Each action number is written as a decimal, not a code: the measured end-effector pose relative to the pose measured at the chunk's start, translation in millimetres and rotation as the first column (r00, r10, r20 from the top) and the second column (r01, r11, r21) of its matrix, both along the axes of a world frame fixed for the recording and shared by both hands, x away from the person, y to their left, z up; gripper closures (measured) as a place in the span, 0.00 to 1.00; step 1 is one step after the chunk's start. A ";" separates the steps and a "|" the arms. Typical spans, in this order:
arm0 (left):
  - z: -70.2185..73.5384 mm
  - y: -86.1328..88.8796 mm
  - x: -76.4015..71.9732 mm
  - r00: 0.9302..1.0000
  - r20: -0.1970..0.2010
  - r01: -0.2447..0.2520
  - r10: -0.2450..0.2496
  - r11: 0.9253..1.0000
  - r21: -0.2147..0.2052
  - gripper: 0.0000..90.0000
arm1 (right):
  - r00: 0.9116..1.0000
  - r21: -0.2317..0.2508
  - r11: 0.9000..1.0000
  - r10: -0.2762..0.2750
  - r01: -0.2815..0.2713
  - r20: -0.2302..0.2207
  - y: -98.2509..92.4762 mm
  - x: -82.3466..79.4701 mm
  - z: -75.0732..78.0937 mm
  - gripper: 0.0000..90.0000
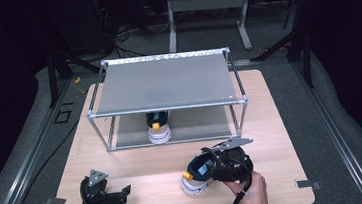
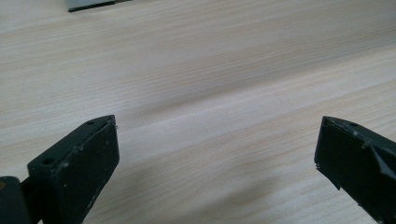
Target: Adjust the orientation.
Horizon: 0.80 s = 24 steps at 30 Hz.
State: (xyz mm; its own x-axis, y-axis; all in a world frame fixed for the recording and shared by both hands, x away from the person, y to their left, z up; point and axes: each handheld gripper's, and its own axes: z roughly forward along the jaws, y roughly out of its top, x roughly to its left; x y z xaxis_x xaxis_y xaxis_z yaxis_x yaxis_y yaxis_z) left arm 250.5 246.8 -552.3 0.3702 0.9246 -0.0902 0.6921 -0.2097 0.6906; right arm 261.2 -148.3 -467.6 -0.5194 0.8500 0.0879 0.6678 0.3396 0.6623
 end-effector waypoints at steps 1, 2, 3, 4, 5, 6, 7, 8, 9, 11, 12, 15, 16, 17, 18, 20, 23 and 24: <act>0.3 -1.8 -0.2 1.000 0.001 0.001 -0.001 1.000 -0.002 0.00 | 1.000 -0.019 1.000 -0.012 0.011 -0.012 1.9 -0.9 -6.5 0.44; 0.4 -1.8 -0.2 1.000 -0.001 0.004 -0.004 1.000 0.000 0.00 | 1.000 -0.027 1.000 -0.011 0.011 -0.020 1.6 -0.4 -8.7 0.44; 0.4 -1.7 -0.1 1.000 -0.002 0.005 -0.005 1.000 0.001 0.00 | 1.000 -0.022 1.000 -0.016 0.016 -0.021 0.8 -0.1 -11.5 0.43; 0.5 -1.3 -0.1 1.000 -0.002 0.004 -0.004 1.000 0.004 0.00 | 1.000 -0.010 1.000 -0.013 0.013 -0.023 -1.9 0.3 -12.5 0.43; 0.5 -0.8 0.0 1.000 -0.002 0.002 -0.002 1.000 0.004 0.00 | 1.000 -0.001 1.000 -0.013 0.013 -0.027 -4.5 1.2 -12.9 0.42; 0.5 -0.2 0.3 1.000 -0.001 0.001 -0.001 1.000 0.005 0.00 | 0.999 -0.002 1.000 -0.009 0.009 -0.032 -6.5 1.9 -12.5 0.42; 0.7 0.1 0.4 1.000 0.000 0.000 0.000 1.000 0.005 0.00 | 0.999 -0.002 1.000 -0.008 0.008 -0.035 -8.1 2.4 -12.4 0.41; 0.7 0.1 0.4 1.000 0.000 0.000 0.000 1.000 0.005 0.00 | 0.999 -0.002 1.000 -0.008 0.008 -0.035 -8.1 2.4 -12.4 0.41; 0.8 0.7 0.4 1.000 0.002 -0.002 0.002 1.000 0.005 0.00 | 0.999 -0.017 1.000 -0.011 0.011 -0.035 -11.9 3.1 -11.5 0.41; 0.4 0.6 0.6 1.000 0.001 -0.004 0.004 1.000 0.004 0.00 | 0.999 -0.029 0.999 -0.017 0.016 -0.031 -15.5 3.8 -10.7 0.41; 0.2 0.5 0.8 1.000 0.000 -0.003 0.003 1.000 0.004 0.00 | 0.999 -0.039 0.999 -0.022 0.021 -0.026 -17.5 4.1 -10.2 0.41; 0.3 -0.5 0.8 1.000 0.001 -0.002 0.002 1.000 0.004 0.00 | 0.999 -0.044 0.998 -0.037 0.036 -0.024 -25.8 6.7 -9.9 0.41; 0.4 -1.1 0.8 1.000 0.001 -0.001 0.001 1.000 0.006 0.00 | 0.999 -0.048 0.998 -0.040 0.039 -0.026 -27.8 7.1 -9.4 0.40; 0.6 -1.5 0.8 1.000 -0.001 0.001 -0.001 1.000 0.007 0.00 | 0.999 -0.052 0.998 -0.046 0.045 -0.022 -30.4 8.2 -9.2 0.39; 0.5 -1.8 1.0 1.000 0.001 0.001 -0.001 1.000 0.008 0.00 | 0.998 -0.052 0.997 -0.050 0.048 -0.030 -33.3 9.0 -8.9 0.38; 0.8 -2.0 1.1 1.000 -0.004 0.004 -0.004 1.000 0.011 0.00 | 0.998 -0.040 0.998 -0.051 0.049 -0.030 -38.8 10.9 -9.2 0.37; 0.6 -1.8 1.1 1.000 -0.007 0.008 -0.008 1.000 0.013 0.00 | 0.994 -0.128 0.986 -0.105 0.103 -0.010 -46.5 11.2 -9.4 0.42; 0.6 -1.8 1.1 1.000 -0.007 0.008 -0.008 1.000 0.013 0.00 | 0.994 -0.128 0.986 -0.105 0.103 -0.010 -46.5 11.2 -9.4 0.42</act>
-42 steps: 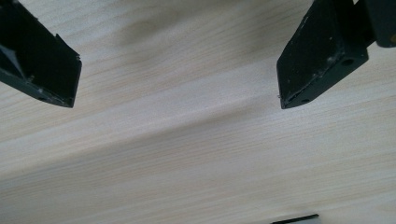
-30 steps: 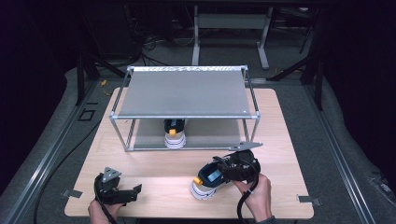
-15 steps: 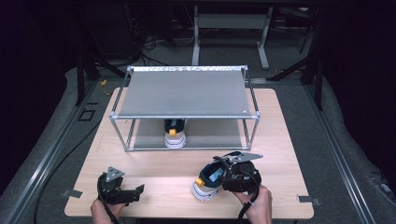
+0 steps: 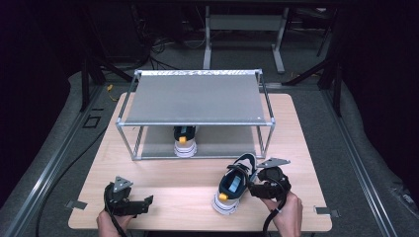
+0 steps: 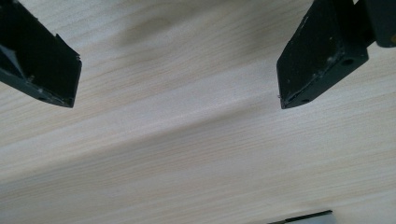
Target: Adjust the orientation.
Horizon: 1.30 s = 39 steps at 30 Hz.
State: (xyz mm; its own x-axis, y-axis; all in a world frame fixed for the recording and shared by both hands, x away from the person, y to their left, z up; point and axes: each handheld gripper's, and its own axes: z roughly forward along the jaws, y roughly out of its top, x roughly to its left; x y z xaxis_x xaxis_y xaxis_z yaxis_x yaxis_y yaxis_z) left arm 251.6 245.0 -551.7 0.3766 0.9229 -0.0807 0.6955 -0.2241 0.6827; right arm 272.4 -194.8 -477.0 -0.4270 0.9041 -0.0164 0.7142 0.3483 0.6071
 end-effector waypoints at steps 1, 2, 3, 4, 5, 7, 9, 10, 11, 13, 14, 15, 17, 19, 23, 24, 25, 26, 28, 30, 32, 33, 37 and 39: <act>-0.3 0.4 0.4 1.000 -0.002 -0.003 0.003 1.000 -0.003 0.00 | 1.000 0.062 0.998 -0.002 0.003 -0.016 -7.7 -0.1 -1.0 0.40; -0.3 0.4 0.4 1.000 -0.002 -0.003 0.003 1.000 -0.003 0.00 | 1.000 0.062 0.998 -0.002 0.003 -0.016 -7.7 -0.1 -1.0 0.40; -0.4 1.2 1.2 1.000 -0.003 -0.001 0.001 1.000 -0.001 0.00 | 1.000 0.073 0.997 -0.002 0.002 -0.005 -7.3 -3.3 1.2 0.36; -0.4 1.3 1.3 1.000 -0.001 -0.003 0.003 1.000 -0.002 0.00 | 1.000 0.089 0.996 0.008 -0.007 -0.007 -6.1 -4.4 2.6 0.35; -0.4 1.3 1.3 1.000 -0.001 -0.003 0.003 1.000 -0.002 0.00 | 1.000 0.089 0.996 0.008 -0.007 -0.007 -6.1 -4.4 2.6 0.35; -0.9 1.4 1.5 1.000 0.001 -0.013 0.013 1.000 -0.012 0.00 | 0.999 0.134 0.990 0.043 -0.042 -0.006 -0.3 -5.9 5.7 0.33; -0.6 1.0 1.0 1.000 -0.002 -0.005 0.005 1.000 -0.007 0.00 | 0.998 0.159 0.985 0.068 -0.068 0.004 13.1 -6.3 7.0 0.33; -0.3 0.6 0.5 1.000 -0.002 -0.006 0.006 1.000 -0.005 0.00 | 0.997 0.164 0.983 0.083 -0.082 0.002 17.7 -5.0 5.4 0.36; -0.3 0.9 0.7 1.000 -0.003 -0.004 0.004 1.000 -0.007 0.00 | 0.996 0.156 0.984 0.090 -0.089 0.000 21.3 -3.6 3.3 0.39; 0.0 1.5 0.4 1.000 0.002 -0.007 0.007 1.000 -0.006 0.00 | 0.996 0.129 0.988 0.083 -0.080 -0.017 26.2 -0.6 -1.2 0.50; 0.0 1.5 0.4 1.000 0.002 -0.007 0.007 1.000 -0.006 0.00 | 0.997 0.127 0.989 0.079 -0.076 -0.017 27.0 -0.3 -3.0 0.52; -0.6 2.2 0.5 1.000 0.001 -0.009 0.009 1.000 -0.008 0.00 | 0.997 0.109 0.991 0.077 -0.075 -0.018 26.7 -0.1 -4.3 0.56; -1.5 2.8 1.2 1.000 -0.003 -0.009 0.009 1.000 -0.009 0.00 | 0.997 0.122 0.990 0.076 -0.073 -0.014 23.8 -0.7 -5.7 0.59; -1.7 2.7 1.2 1.000 -0.003 -0.009 0.009 1.000 -0.011 0.00 | 0.996 0.133 0.988 0.086 -0.083 -0.019 20.3 -1.1 -5.2 0.62; -0.4 -0.3 0.1 1.000 0.000 -0.001 0.001 1.000 -0.016 0.00 | 0.993 0.121 0.986 0.116 -0.112 -0.025 18.4 -1.9 -3.0 0.70; -0.5 -0.6 0.2 1.000 0.001 -0.001 0.001 1.000 -0.016 0.00 | 0.992 0.104 0.987 0.122 -0.119 -0.021 17.4 -1.6 -2.0 0.72; -0.4 -0.7 0.4 1.000 -0.002 0.000 0.000 1.000 -0.016 0.00 | 0.991 0.090 0.987 0.133 -0.131 -0.019 16.4 -1.6 -1.0 0.74; -0.4 -0.6 0.7 1.000 -0.006 0.002 -0.002 1.000 -0.014 0.00 | 0.991 0.078 0.988 0.134 -0.132 -0.017 14.7 -1.0 -0.5 0.75; -0.6 -0.8 1.0 1.000 -0.006 0.002 -0.002 1.000 -0.011 0.00 | 0.991 0.073 0.988 0.135 -0.133 -0.017 9.4 2.2 -0.2 0.77; -0.2 -1.1 0.8 1.000 -0.004 0.002 -0.002 1.000 -0.011 0.00 | 0.991 0.059 0.990 0.129 -0.128 -0.023 6.1 4.7 0.3 0.77; 0.2 -1.1 0.6 1.000 -0.007 0.002 -0.003 1.000 -0.008 0.00 | 0.992 0.047 0.991 0.125 -0.124 -0.025 2.3 7.6 0.7 0.79; 0.2 -1.1 0.5 1.000 -0.003 0.001 -0.002 1.000 -0.008 0.00 | 0.992 0.041 0.992 0.121 -0.120 -0.022 -0.1 8.9 0.6 0.79; 0.3 1.3 0.6 1.000 0.000 -0.002 0.002 1.000 -0.006 0.00 | 0.995 0.015 0.995 0.098 -0.098 -0.021 -10.0 12.7 1.9 0.79; 0.7 1.9 0.5 1.000 -0.001 -0.003 0.003 1.000 -0.005 0.00 | 0.997 -0.005 0.997 0.071 -0.071 -0.020 -14.3 14.1 3.5 0.76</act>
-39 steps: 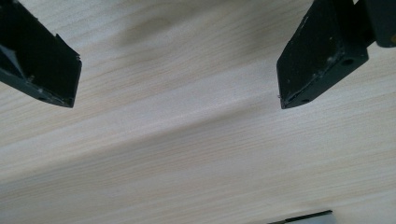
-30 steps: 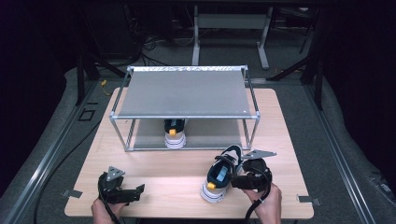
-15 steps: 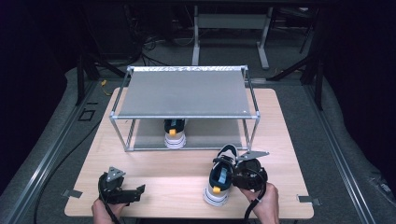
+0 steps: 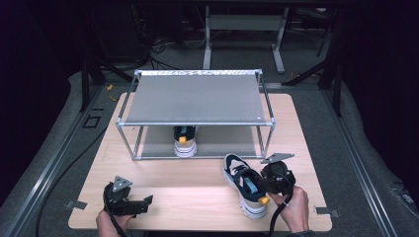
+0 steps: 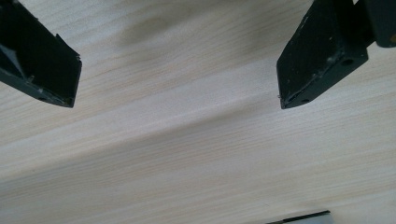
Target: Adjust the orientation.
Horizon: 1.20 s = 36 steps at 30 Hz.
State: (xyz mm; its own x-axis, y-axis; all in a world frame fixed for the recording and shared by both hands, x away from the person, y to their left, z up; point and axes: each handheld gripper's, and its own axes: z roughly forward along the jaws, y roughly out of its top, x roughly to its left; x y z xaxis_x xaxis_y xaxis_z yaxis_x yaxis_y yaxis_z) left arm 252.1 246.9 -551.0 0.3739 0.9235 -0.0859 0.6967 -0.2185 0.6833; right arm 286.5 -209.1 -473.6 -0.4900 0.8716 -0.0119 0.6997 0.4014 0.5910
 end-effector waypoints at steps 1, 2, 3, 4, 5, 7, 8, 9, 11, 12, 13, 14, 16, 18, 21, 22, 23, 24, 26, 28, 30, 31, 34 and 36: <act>0.0 0.0 0.0 1.000 0.000 0.000 0.000 1.000 0.000 0.00 | 1.000 -0.004 1.000 -0.001 0.001 0.004 -1.5 -0.1 0.8 0.74; 0.3 0.0 -0.1 1.000 0.001 0.000 0.000 1.000 0.000 0.00 | 1.000 -0.004 1.000 -0.001 0.001 0.004 -1.5 -0.1 0.8 0.74; 1.0 -0.5 -1.1 1.000 0.004 0.000 0.000 1.000 0.000 0.00 | 1.000 0.055 0.998 -0.005 0.004 0.015 -8.3 -3.9 4.7 0.67; 1.2 -0.4 -1.5 1.000 0.006 0.000 0.000 1.000 -0.001 0.00 | 1.000 0.075 0.997 -0.001 0.000 0.019 -10.8 -6.3 6.6 0.60; 1.4 -0.2 -2.0 1.000 0.004 0.000 0.000 1.000 0.000 0.00 | 1.000 0.095 0.995 -0.015 0.012 0.026 -13.0 -10.1 9.2 0.53; 1.1 -0.2 -1.6 1.000 0.003 0.002 -0.002 1.000 -0.001 0.00 | 1.000 0.138 0.990 -0.011 0.007 0.027 -16.9 -17.5 13.5 0.40; 1.3 -0.3 -1.5 1.000 0.001 0.005 -0.005 1.000 0.002 0.00 | 0.999 0.145 0.989 -0.018 0.013 0.033 -16.6 -21.8 15.1 0.28; 1.3 -0.3 -1.5 1.000 0.001 0.005 -0.005 1.000 0.002 0.00 | 0.999 0.145 0.989 -0.018 0.013 0.033 -16.6 -21.8 15.1 0.28; 0.5 -2.8 -0.9 1.000 0.001 0.008 -0.008 1.000 0.000 0.00 | 1.000 0.139 0.990 -0.006 0.002 0.024 -11.6 -31.8 14.8 0.15; 0.4 -3.5 -0.7 1.000 -0.003 0.011 -0.011 1.000 0.000 0.00 | 1.000 0.137 0.990 -0.012 0.011 0.009 -8.8 -33.3 12.8 0.12; 0.2 -4.0 -0.5 1.000 -0.005 0.017 -0.017 1.000 0.003 0.00 | 1.000 0.128 0.992 -0.016 0.015 0.005 -6.3 -34.4 10.2 0.09; 0.3 -4.6 -0.7 1.000 -0.007 0.017 -0.017 1.000 0.006 0.00 | 1.000 0.116 0.993 -0.019 0.019 0.005 -4.1 -34.9 6.9 0.06; -0.1 -4.8 -0.8 1.000 -0.006 0.017 -0.017 1.000 0.003 0.00 | 0.999 0.112 0.993 -0.015 0.018 -0.028 0.6 -34.0 -2.8 0.00; -0.4 -4.5 -0.7 1.000 -0.007 0.015 -0.015 1.000 0.003 0.00 | 0.998 0.084 0.996 -0.022 0.026 -0.053 6.0 -32.3 -15.1 0.00; -0.9 -3.8 -0.4 1.000 -0.013 0.015 -0.015 1.000 0.005 0.00 | 0.997 0.087 0.996 -0.031 0.037 -0.066 8.2 -28.7 -28.7 0.01; -0.8 -3.6 -0.5 1.000 -0.012 0.015 -0.015 1.000 0.006 0.00 | 0.997 0.088 0.995 -0.035 0.041 -0.066 8.5 -28.0 -30.9 0.02; -0.8 -3.6 -0.5 1.000 -0.012 0.015 -0.015 1.000 0.006 0.00 | 0.997 0.088 0.995 -0.035 0.041 -0.066 8.5 -28.0 -30.9 0.02; -0.8 -3.6 -0.6 1.000 -0.013 0.013 -0.013 1.000 0.003 0.00 | 0.997 0.078 0.996 -0.046 0.051 -0.064 8.8 -27.2 -32.9 0.03; -0.7 -3.3 -0.6 1.000 -0.013 0.012 -0.012 1.000 0.003 0.00 | 0.997 0.089 0.995 -0.048 0.053 -0.060 9.6 -25.8 -36.8 0.08; -1.0 -3.2 -1.2 1.000 -0.014 0.013 -0.013 1.000 0.004 0.00 | 0.997 0.093 0.994 -0.052 0.056 -0.049 10.9 -25.7 -39.8 0.16; -2.4 -3.3 -1.5 1.000 -0.017 0.016 -0.016 1.000 0.006 0.00 | 0.998 0.103 0.993 -0.046 0.051 -0.050 11.4 -25.8 -41.0 0.18; -3.0 -4.1 -1.7 1.000 -0.018 0.013 -0.013 1.000 0.003 0.00 | 0.998 0.091 0.994 -0.052 0.056 -0.045 12.1 -26.0 -41.4 0.19; -3.1 -4.7 -2.1 1.000 -0.019 0.018 -0.018 1.000 0.006 0.00 | 0.998 0.092 0.994 -0.056 0.058 -0.028 11.5 -27.1 -42.1 0.23; -2.9 -5.2 -2.3 1.000 -0.015 0.016 -0.016 1.000 0.006 0.00 | 0.998 0.098 0.994 -0.055 0.057 -0.022 9.9 -28.2 -41.5 0.27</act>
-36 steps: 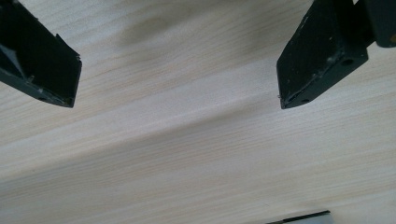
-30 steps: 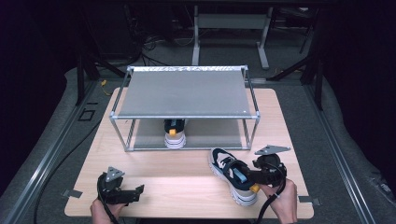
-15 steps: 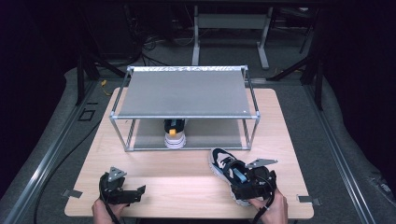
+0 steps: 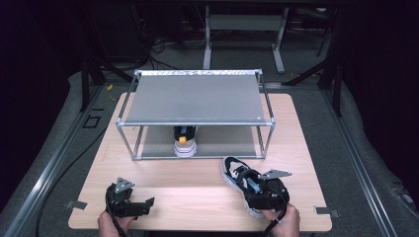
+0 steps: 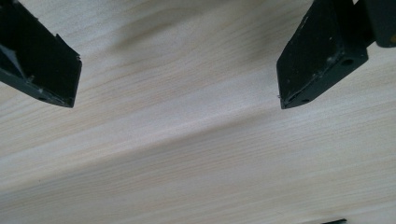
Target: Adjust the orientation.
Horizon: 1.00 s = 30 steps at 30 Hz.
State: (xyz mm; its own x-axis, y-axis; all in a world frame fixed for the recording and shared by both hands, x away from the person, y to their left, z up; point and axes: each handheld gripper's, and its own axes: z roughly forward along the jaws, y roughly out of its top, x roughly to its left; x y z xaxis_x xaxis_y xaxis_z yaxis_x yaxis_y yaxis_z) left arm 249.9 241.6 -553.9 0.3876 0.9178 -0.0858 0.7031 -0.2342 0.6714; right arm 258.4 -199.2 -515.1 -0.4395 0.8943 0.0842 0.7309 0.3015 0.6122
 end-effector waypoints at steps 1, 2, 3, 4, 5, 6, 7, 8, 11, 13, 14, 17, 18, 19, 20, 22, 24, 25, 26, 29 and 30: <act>0.2 -0.1 0.1 1.000 0.001 -0.001 0.001 1.000 0.001 0.00 | 1.000 0.008 1.000 0.009 -0.009 0.008 -1.5 -0.7 -0.1 0.29; 0.5 0.2 0.2 1.000 0.002 -0.002 0.002 1.000 0.000 0.00 | 1.000 0.007 1.000 0.004 -0.004 0.011 -1.7 -1.1 -0.1 0.30; 0.5 0.4 0.1 1.000 0.005 -0.005 0.005 1.000 -0.001 0.00 | 1.000 0.011 1.000 0.003 -0.004 0.016 -2.2 -1.7 0.0 0.31; 0.6 0.7 -0.1 1.000 0.006 -0.006 0.006 1.000 0.001 0.00 | 1.000 0.013 1.000 0.011 -0.011 0.021 -2.6 -2.3 0.3 0.32; 0.5 0.9 -0.1 1.000 0.005 -0.007 0.007 1.000 0.000 0.00 | 1.000 0.018 1.000 0.014 -0.014 0.024 -2.6 -3.0 0.5 0.32; 0.5 0.9 -0.1 1.000 0.005 -0.007 0.007 1.000 0.000 0.00 | 1.000 0.018 1.000 0.014 -0.014 0.024 -2.6 -3.0 0.5 0.32; 0.5 1.0 -0.2 1.000 0.005 -0.007 0.007 1.000 0.001 0.00 | 0.999 0.008 1.000 0.006 -0.006 0.034 -1.9 -3.9 1.0 0.32; 0.8 1.2 -0.5 1.000 0.004 -0.007 0.007 1.000 0.002 0.00 | 0.999 0.014 1.000 0.008 -0.008 0.044 -2.0 -6.1 3.4 0.32; 1.6 1.3 -1.2 1.000 0.007 -0.005 0.005 1.000 0.006 0.00 | 0.998 0.017 1.000 0.011 -0.012 0.061 -1.4 -8.9 7.7 0.32; 1.5 1.2 -1.4 1.000 0.009 -0.005 0.005 1.000 0.007 0.00 | 0.998 0.018 1.000 0.012 -0.014 0.066 -0.6 -9.7 9.6 0.32; 1.3 1.1 -1.2 1.000 0.005 -0.001 0.001 1.000 0.005 0.00 | 0.997 0.019 0.999 0.025 -0.026 0.069 0.4 -9.5 11.4 0.32; 1.1 0.3 -1.8 1.000 0.011 -0.001 0.001 1.000 -0.001 0.00 | 0.996 0.001 0.999 0.036 -0.036 0.079 5.9 -7.3 17.8 0.32; 1.6 0.6 -2.1 1.000 0.012 0.005 -0.005 1.000 0.004 0.00 | 0.996 -0.001 0.999 0.036 -0.036 0.082 6.9 -7.1 19.5 0.32; 1.6 0.6 -2.1 1.000 0.012 0.005 -0.005 1.000 0.004 0.00 | 0.995 0.003 0.999 0.038 -0.038 0.090 7.6 -6.8 20.8 0.32; 2.0 0.8 -2.6 1.000 0.015 0.004 -0.004 1.000 0.004 0.00 | 0.995 0.003 0.999 0.038 -0.038 0.090 7.6 -6.8 20.8 0.32; 2.2 1.9 -2.7 1.000 0.015 0.002 -0.002 1.000 0.003 0.00 | 0.994 0.013 0.999 0.039 -0.040 0.097 9.3 -5.5 25.5 0.32; 2.2 2.0 -2.7 1.000 0.015 0.001 -0.001 1.000 0.003 0.00 | 0.994 0.010 0.999 0.040 -0.041 0.103 9.7 -4.8 26.9 0.32; 1.7 1.6 -2.7 1.000 0.016 0.002 -0.002 1.000 0.002 0.00 | 0.993 0.014 0.999 0.041 -0.043 0.109 10.8 -3.0 29.4 0.32; 1.7 1.6 -2.7 1.000 0.016 0.002 -0.002 1.000 0.002 0.00 | 0.993 0.014 0.999 0.041 -0.043 0.109 10.8 -3.0 29.4 0.32; 0.0 -0.1 -2.4 1.000 0.006 0.018 -0.018 1.000 0.004 0.00 | 0.991 0.009 1.000 0.025 -0.027 0.134 14.3 1.7 34.1 0.32; 0.0 -0.1 -2.4 1.000 0.006 0.018 -0.018 1.000 0.004 0.00 | 0.990 0.011 0.999 0.029 -0.031 0.137 15.2 3.2 35.4 0.32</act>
State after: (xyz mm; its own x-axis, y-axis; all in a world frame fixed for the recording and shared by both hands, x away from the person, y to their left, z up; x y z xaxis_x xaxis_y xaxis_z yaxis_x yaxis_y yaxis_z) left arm 247.5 241.5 -553.9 0.4042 0.9111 -0.0801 0.6951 -0.2491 0.6744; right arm 261.6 -184.0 -479.7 -0.4741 0.8798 0.0334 0.6310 0.3131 0.7098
